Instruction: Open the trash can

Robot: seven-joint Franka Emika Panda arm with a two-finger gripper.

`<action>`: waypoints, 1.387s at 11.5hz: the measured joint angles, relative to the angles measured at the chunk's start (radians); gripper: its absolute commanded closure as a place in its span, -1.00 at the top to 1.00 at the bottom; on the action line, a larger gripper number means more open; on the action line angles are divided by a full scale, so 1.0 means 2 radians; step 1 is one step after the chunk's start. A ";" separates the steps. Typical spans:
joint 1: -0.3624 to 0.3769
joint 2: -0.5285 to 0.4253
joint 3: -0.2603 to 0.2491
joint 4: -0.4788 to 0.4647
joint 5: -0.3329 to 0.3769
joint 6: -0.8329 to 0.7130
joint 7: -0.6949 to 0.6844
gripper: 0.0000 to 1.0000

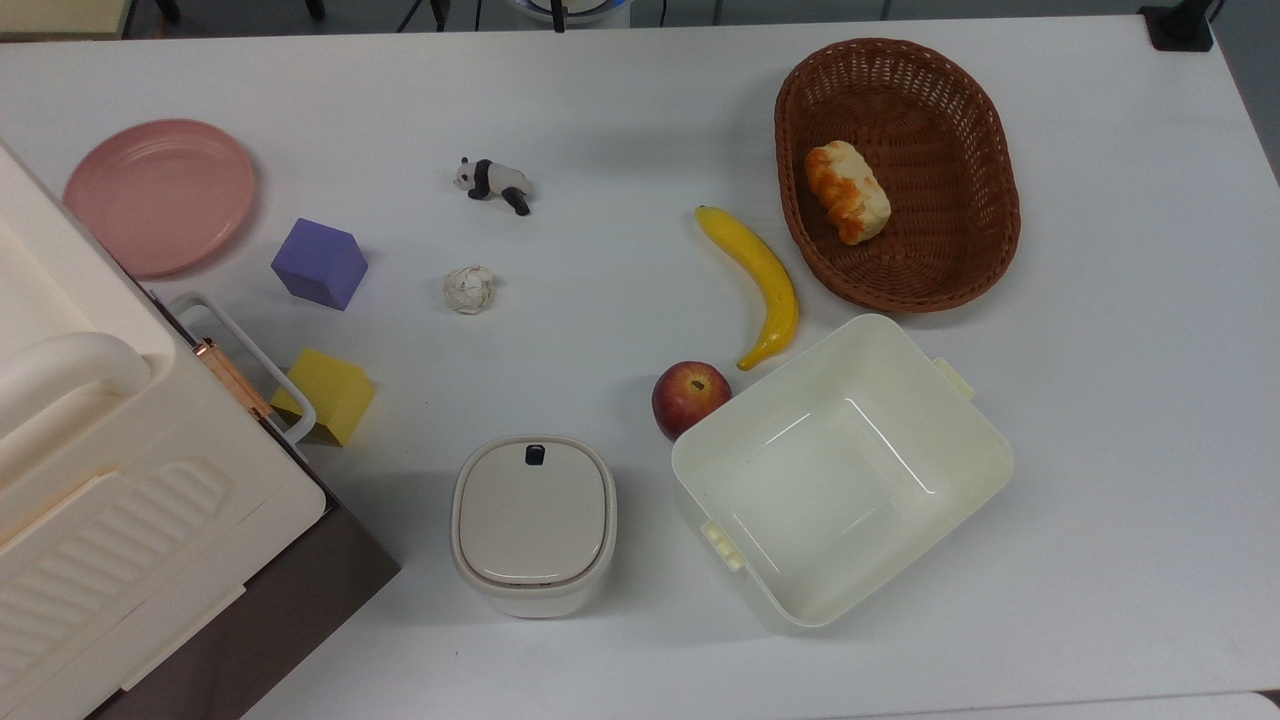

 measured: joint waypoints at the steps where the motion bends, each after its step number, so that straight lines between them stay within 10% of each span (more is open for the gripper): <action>1: 0.000 0.000 0.000 0.000 0.000 0.000 0.000 1.00; 5: -0.004 0.000 0.002 0.000 0.006 0.000 -0.099 1.00; 16: -0.015 -0.002 0.004 0.002 0.052 -0.004 -0.100 1.00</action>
